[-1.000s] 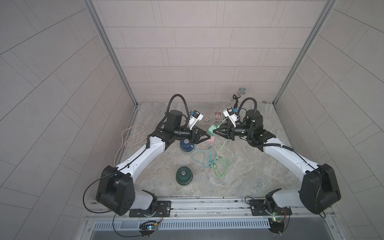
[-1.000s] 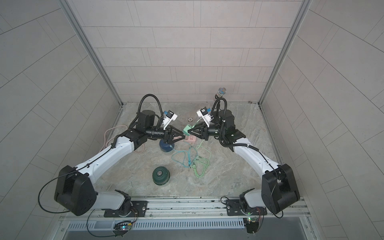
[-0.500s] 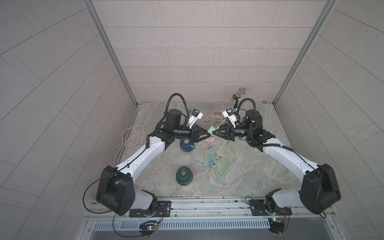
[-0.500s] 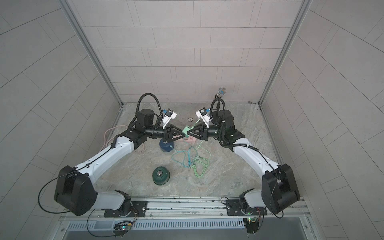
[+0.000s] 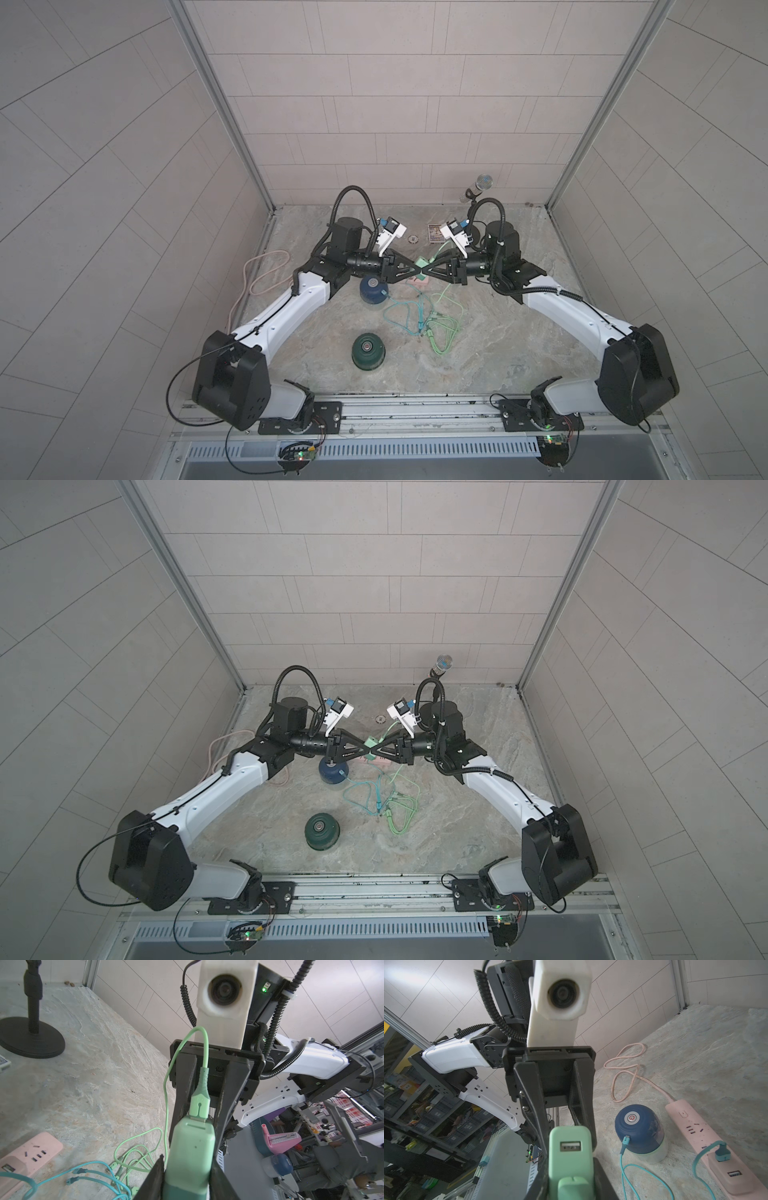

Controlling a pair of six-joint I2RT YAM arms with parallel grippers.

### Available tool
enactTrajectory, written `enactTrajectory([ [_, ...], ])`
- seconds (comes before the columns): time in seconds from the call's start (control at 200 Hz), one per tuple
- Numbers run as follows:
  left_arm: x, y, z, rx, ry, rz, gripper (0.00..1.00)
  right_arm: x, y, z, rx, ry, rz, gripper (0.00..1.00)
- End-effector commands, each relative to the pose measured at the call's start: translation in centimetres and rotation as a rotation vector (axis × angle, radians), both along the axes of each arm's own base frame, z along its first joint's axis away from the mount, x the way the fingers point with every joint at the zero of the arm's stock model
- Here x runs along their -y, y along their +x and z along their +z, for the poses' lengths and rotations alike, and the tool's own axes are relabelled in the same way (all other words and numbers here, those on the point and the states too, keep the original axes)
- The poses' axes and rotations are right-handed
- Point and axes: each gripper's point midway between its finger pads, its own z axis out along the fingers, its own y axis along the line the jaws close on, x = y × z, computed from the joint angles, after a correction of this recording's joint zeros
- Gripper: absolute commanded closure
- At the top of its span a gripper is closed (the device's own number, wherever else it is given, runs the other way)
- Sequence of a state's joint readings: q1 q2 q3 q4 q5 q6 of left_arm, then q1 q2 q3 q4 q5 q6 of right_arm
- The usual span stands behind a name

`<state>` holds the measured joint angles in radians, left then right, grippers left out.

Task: Charge the cordless meat grinders
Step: Adjust the plug at the center of the board.

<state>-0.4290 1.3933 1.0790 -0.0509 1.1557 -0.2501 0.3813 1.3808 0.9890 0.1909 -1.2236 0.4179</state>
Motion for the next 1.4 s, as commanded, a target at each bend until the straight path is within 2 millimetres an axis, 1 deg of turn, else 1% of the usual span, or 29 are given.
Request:
enactTrajectory([
  [0.0, 0.4, -0.5, 1.7, 0.026, -0.032, -0.040, 0.70, -0.2, -0.1, 1.6, 0.053, 0.018, 0.012, 0.77],
  [0.085, 0.3, -0.8, 1.6, 0.018, -0.022, -0.054, 0.75, -0.2, -0.4, 2.0, 0.051, 0.019, 0.029, 0.70],
  [0.15, 0.3, -1.1, 1.4, 0.009, -0.012, -0.067, 0.79, -0.2, -0.7, 1.9, 0.041, 0.006, 0.046, 0.65],
  [0.29, 0.1, -1.7, 1.2, 0.016, 0.016, -0.089, 0.80, 0.0, -1.5, 1.6, 0.011, -0.028, 0.087, 0.57],
  [0.44, -0.2, -2.9, 0.6, 0.010, 0.075, -0.129, 0.80, 0.0, -1.8, 1.6, -0.027, -0.025, 0.113, 0.56],
  [0.625, -0.2, -3.5, 1.2, 0.013, 0.075, -0.150, 0.80, 0.0, -2.2, 0.9, -0.060, -0.042, 0.131, 0.55],
  [0.861, -0.1, -4.3, 1.2, 0.006, 0.095, -0.188, 0.80, -0.8, -2.8, 0.4, -0.091, -0.049, 0.168, 0.61],
  [1.041, -0.2, -4.7, 1.0, 0.004, 0.116, -0.210, 0.80, -1.0, -3.0, 0.4, -0.115, -0.051, 0.182, 0.73],
  [1.131, -0.2, -4.6, 1.0, 0.003, 0.123, -0.208, 0.80, -1.1, -3.1, 0.5, -0.121, -0.048, 0.191, 0.81],
  [1.166, -0.2, -4.5, 1.0, 0.006, 0.127, -0.204, 0.78, -1.1, -3.1, 0.5, -0.120, -0.047, 0.191, 0.85],
  [1.196, -0.3, -4.4, 1.0, 0.010, 0.135, -0.197, 0.74, -1.1, -3.0, 0.6, -0.117, -0.047, 0.189, 0.87],
  [1.256, -0.6, -4.1, 0.7, 0.016, 0.171, -0.173, 0.58, -0.9, -2.6, 0.8, -0.097, -0.052, 0.167, 0.89],
  [1.326, -1.4, -3.3, 0.0, 0.005, 0.241, -0.108, 0.43, -0.1, -1.2, 0.6, -0.048, -0.078, 0.088, 0.90],
  [1.396, -2.6, -2.2, -0.5, -0.026, 0.290, -0.034, 0.36, 1.2, 0.3, 0.3, 0.015, -0.120, 0.005, 0.91],
])
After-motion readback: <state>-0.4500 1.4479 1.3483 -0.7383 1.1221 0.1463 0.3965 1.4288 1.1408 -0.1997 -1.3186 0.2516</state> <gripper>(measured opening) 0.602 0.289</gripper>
